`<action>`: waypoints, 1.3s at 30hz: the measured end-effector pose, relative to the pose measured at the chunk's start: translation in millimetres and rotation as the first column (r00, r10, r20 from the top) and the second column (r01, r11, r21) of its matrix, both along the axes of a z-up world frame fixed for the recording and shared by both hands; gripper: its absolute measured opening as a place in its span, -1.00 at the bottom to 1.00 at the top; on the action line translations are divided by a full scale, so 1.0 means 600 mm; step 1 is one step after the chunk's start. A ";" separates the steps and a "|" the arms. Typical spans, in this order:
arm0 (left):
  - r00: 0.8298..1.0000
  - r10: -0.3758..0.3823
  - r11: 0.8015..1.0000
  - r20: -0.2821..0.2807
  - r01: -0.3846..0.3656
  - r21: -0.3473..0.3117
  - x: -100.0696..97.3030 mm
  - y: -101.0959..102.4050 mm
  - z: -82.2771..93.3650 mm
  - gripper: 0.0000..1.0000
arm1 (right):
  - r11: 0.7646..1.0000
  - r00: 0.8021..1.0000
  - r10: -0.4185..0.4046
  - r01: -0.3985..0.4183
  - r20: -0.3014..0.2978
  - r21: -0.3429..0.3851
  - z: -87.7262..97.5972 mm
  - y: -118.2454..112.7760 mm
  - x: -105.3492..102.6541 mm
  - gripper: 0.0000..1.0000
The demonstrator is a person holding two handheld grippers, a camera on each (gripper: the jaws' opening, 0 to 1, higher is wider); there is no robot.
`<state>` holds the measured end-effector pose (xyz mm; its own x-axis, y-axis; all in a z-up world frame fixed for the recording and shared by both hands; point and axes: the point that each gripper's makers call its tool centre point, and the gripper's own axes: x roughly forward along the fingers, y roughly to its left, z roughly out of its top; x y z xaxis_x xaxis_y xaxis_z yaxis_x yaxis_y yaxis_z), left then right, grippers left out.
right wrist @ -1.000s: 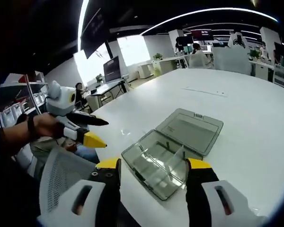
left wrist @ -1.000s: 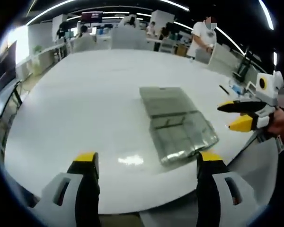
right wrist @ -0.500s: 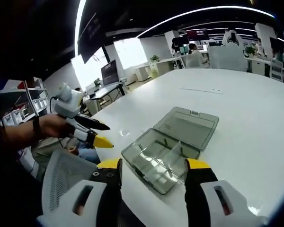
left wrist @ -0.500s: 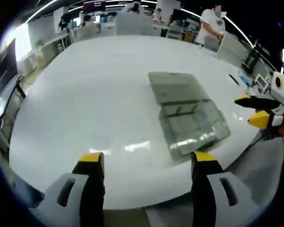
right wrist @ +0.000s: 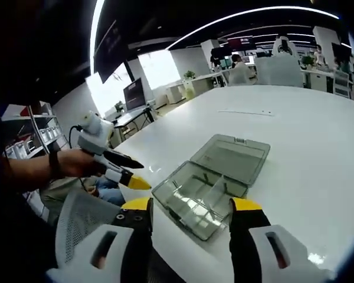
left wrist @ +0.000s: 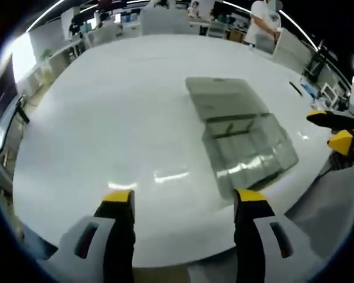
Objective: Insert the divider into the dual guide fixture by aligning both edges with the guide slots and pushing it downward to the bottom, including one-sided entry, uneven engagement, binding, and posture correction.
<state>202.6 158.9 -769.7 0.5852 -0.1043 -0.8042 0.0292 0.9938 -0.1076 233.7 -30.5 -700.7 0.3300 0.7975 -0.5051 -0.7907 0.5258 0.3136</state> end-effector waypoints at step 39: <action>0.985 -0.037 0.996 -0.166 0.049 0.070 0.013 0.013 -0.075 -0.05 | 0.999 1.000 -0.001 0.000 -0.021 -0.043 -0.017 -0.006 0.016 -0.01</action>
<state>210.5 166.5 -814.4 0.4407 -0.0633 -0.8954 0.0604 0.9973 -0.0408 243.2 -34.0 -711.0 0.3193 0.7751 -0.5453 -0.7842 0.5391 0.3071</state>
